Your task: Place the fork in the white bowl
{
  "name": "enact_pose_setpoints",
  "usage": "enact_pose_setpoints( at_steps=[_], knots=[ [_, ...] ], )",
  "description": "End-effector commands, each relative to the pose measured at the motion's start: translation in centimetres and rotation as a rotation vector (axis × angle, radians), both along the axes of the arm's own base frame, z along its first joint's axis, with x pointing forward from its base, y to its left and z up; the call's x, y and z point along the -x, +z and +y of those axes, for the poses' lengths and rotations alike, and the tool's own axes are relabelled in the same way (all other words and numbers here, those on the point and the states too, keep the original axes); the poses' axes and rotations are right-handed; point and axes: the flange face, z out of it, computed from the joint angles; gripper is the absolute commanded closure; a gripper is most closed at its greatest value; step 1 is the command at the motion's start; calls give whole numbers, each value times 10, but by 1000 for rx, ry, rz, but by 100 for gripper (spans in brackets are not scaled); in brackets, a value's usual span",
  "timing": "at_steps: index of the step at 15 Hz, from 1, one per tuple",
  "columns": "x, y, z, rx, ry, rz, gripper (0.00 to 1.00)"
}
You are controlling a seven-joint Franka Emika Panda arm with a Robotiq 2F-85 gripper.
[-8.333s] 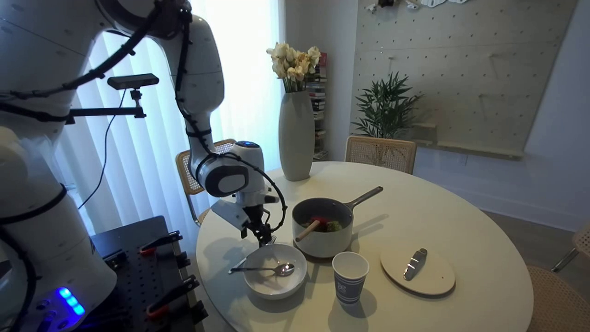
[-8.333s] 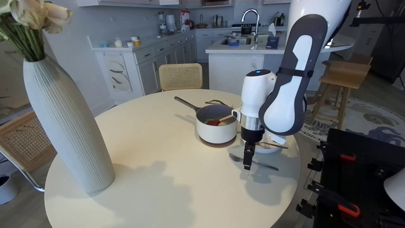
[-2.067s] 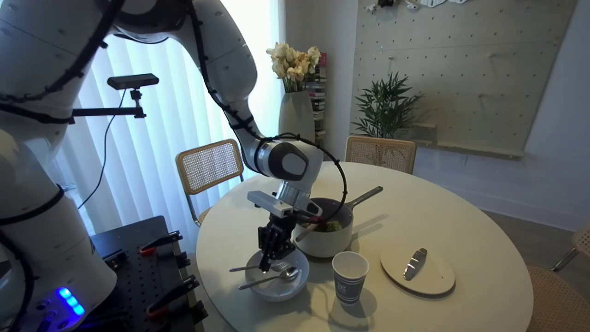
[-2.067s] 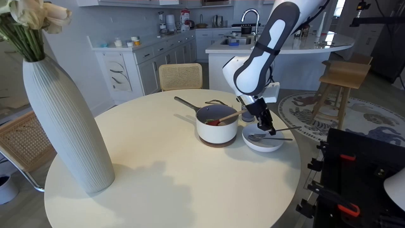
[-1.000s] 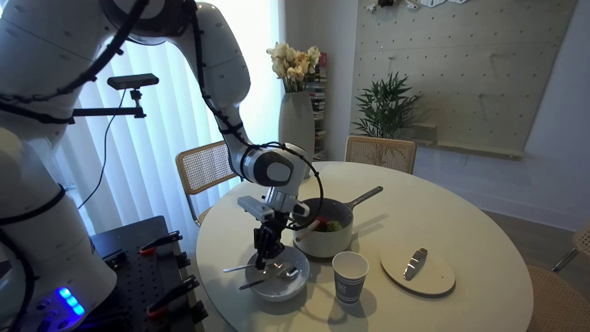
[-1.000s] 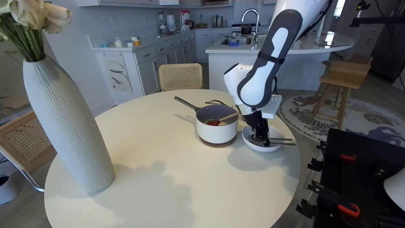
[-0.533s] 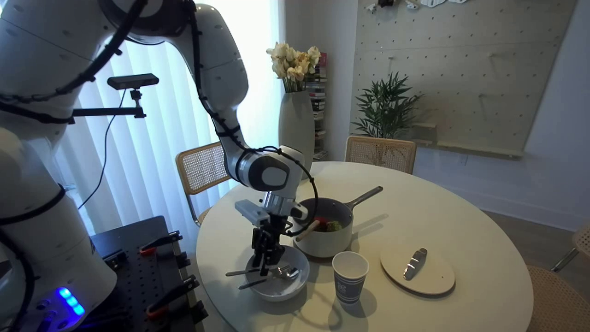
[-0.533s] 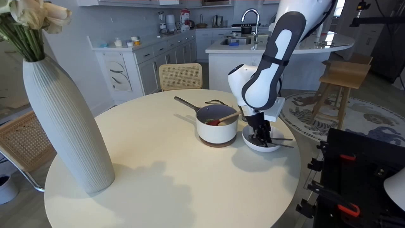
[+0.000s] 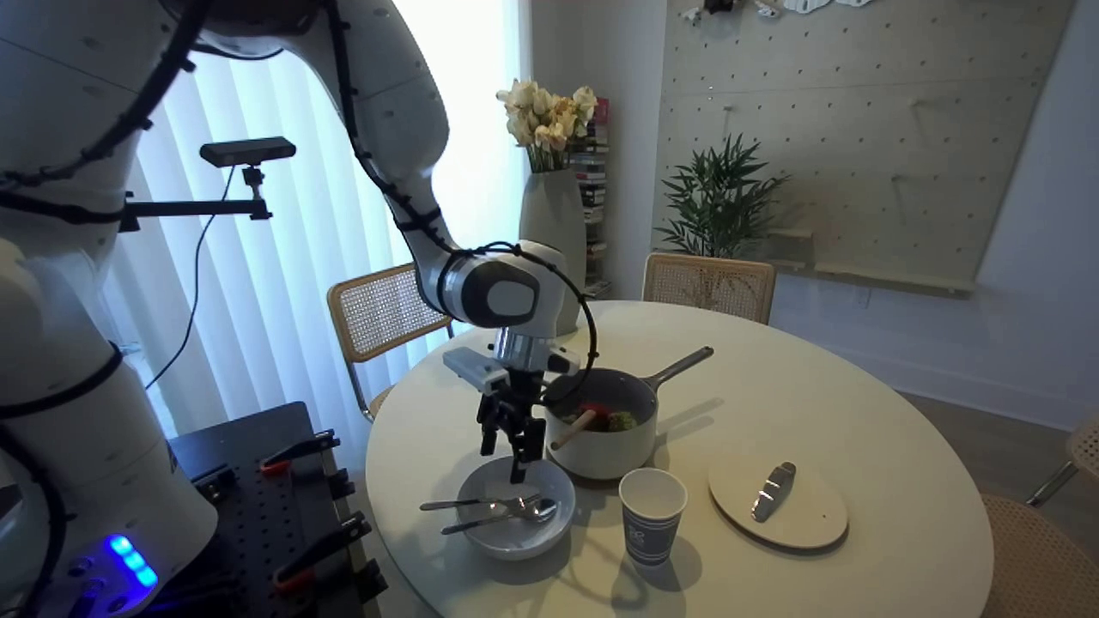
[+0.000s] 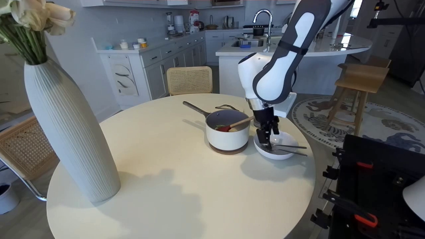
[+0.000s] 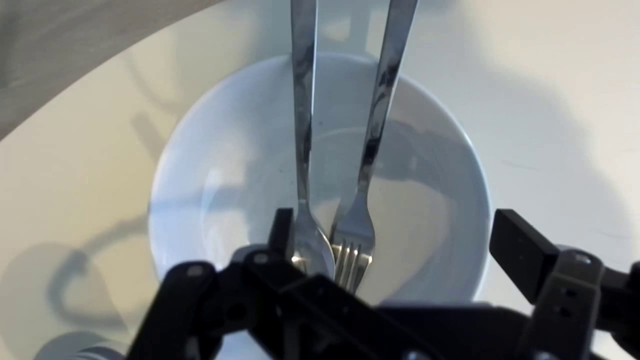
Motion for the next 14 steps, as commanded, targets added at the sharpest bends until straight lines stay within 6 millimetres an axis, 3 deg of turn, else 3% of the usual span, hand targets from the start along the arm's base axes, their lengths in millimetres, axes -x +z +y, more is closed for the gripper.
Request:
enact_pose_setpoints(
  at_steps=[1,9,14],
  knots=[
    [11,45,12,-2,31,-40,0],
    [57,113,42,-70,137,-136,0],
    [77,172,63,-123,91,-369,0]
  ],
)
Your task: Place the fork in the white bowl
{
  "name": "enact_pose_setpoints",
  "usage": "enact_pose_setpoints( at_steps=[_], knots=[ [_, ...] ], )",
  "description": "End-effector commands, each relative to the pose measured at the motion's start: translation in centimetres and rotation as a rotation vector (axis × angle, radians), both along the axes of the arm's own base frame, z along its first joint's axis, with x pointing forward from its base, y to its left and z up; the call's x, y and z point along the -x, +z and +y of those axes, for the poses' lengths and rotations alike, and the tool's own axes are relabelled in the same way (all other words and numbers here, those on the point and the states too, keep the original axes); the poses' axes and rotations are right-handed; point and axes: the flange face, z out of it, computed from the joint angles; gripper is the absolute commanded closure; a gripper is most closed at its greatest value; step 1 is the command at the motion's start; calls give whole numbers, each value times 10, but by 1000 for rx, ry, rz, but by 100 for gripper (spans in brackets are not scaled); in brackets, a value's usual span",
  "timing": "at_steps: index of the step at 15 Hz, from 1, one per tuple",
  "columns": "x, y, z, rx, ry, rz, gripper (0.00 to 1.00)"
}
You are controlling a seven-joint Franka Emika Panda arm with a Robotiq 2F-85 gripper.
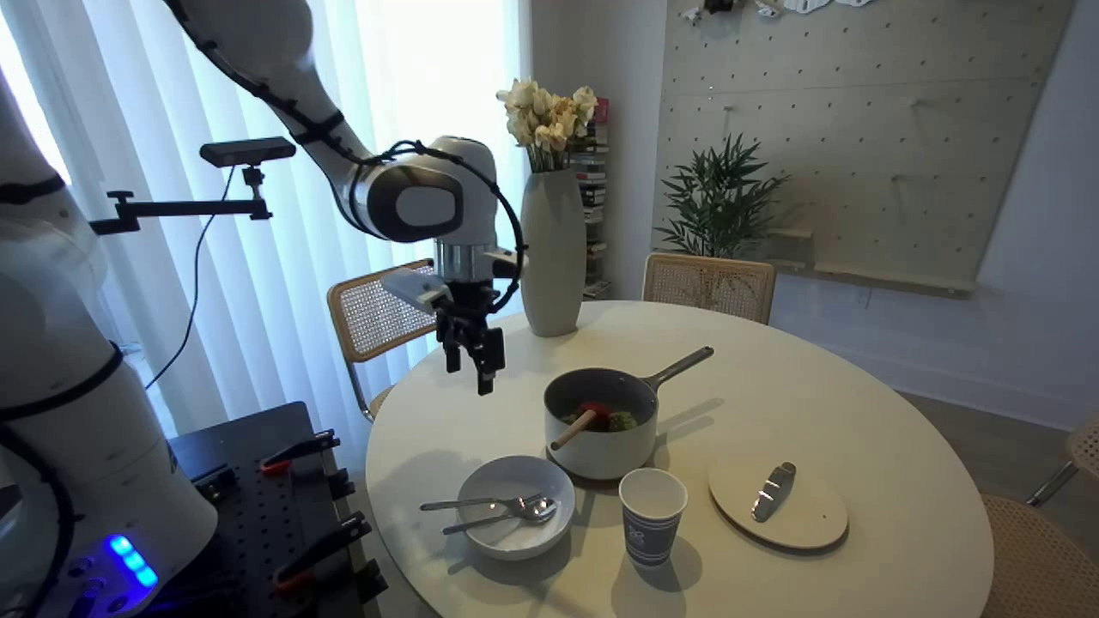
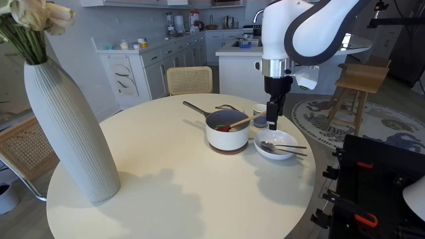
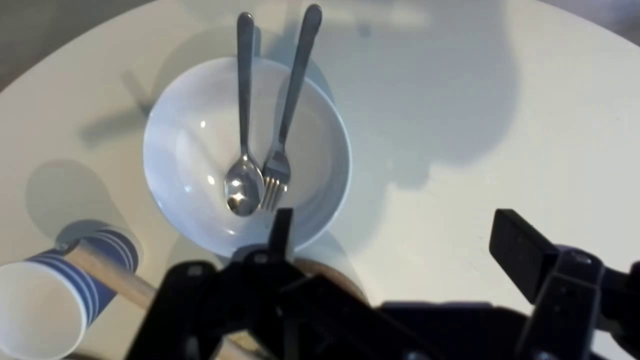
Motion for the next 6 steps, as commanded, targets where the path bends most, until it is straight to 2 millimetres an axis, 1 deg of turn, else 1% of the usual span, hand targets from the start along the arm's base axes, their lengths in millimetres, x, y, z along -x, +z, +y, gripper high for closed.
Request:
enact_pose_setpoints(
  at_steps=[1,3,6],
  knots=[
    [3,13,4,-11,-7,-43,0],
    [13,30,9,-16,-3,-88,0],
    [20,34,9,-17,-3,-100,0]
  ],
)
